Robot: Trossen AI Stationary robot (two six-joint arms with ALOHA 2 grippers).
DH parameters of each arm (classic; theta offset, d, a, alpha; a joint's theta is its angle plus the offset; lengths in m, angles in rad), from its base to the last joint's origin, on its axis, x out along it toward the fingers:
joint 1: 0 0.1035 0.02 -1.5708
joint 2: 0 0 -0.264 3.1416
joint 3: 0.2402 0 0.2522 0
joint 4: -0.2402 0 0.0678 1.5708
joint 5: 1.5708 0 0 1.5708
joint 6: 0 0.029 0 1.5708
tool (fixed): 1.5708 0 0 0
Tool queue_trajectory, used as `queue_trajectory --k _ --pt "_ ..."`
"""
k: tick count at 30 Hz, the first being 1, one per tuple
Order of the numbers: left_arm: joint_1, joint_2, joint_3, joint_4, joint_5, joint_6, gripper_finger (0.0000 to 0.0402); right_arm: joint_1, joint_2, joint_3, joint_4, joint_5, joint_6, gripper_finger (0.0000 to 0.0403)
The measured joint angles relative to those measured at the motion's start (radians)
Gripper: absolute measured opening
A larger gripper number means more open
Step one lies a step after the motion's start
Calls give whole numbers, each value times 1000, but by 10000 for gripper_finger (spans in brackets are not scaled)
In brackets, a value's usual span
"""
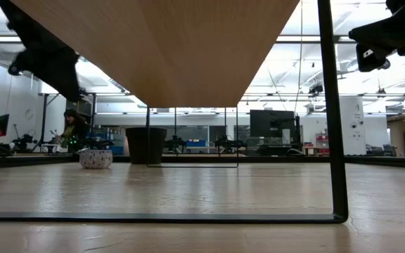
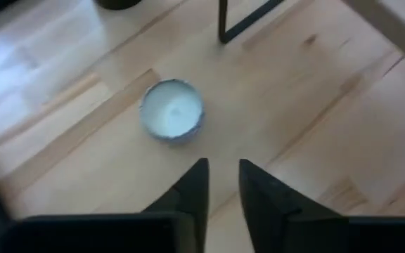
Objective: Pick & Place candle stick holders
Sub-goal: Put the white scented candle on the shelf aligned with the blue scented candle
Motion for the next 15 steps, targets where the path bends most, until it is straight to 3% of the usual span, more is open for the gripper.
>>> queue_trajectory --k 7,15 --pt "234 -12 -59 65 49 87 149 0 0 0 0 0 0 8" --pt "449 26 -109 138 93 213 152 0 0 0 0 0 0 8"
